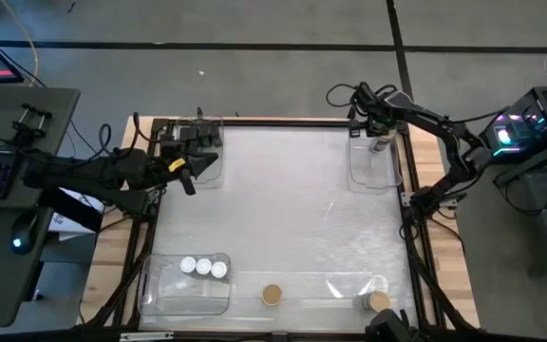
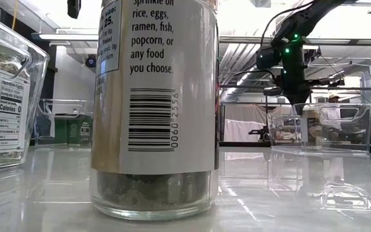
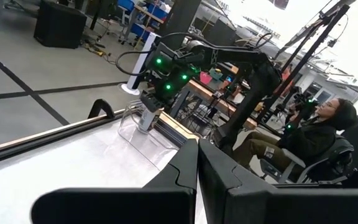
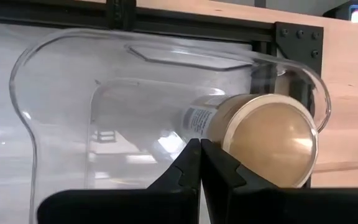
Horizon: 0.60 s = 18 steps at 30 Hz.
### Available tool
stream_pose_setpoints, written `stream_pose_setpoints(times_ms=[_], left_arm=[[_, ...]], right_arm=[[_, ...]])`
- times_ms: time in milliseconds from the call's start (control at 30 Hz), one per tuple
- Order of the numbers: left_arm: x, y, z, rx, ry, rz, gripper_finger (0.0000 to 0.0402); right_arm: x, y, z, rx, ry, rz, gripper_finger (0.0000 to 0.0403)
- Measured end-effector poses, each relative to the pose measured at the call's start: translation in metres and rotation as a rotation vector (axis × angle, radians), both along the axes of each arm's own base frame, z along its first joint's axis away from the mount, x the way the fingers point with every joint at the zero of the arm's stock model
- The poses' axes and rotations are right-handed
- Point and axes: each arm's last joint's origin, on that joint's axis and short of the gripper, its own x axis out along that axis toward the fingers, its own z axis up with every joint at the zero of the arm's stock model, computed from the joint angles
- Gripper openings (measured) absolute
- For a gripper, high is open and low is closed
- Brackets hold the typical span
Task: Sort spices by type
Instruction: Put the top golden seasoning bottle into the top right transparent bin, then put the bottom right golden seasoning bottle into the top right transparent bin
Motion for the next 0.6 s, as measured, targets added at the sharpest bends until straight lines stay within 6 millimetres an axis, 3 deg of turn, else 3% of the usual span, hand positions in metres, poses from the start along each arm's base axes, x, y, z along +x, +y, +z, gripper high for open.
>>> stream_pose_setpoints(times_ms=[167, 400, 500, 600], left_arm=[[0.0, 0.0, 0.0, 0.0, 0.0, 0.0, 0.0], [0.0, 0.0, 0.0, 0.001, 0.001, 0.0, 0.0], [0.0, 0.0, -0.001, 0.003, 0.009, 0.0, 0.0], [0.0, 0.0, -0.002, 0.005, 0.027, -0.001, 0.0]], right_arm=[[0.0, 0.001, 0.003, -0.024, -0.009, 0.0, 0.0], [0.0, 0.016, 0.028, -0.108, -0.091, 0.038, 0.0], [0.015, 0.034, 0.044, -0.129, -0.251, 0.173, 0.0], [0.046, 0.066, 0.061, -0.126, -0.477, 0.418, 0.0]])
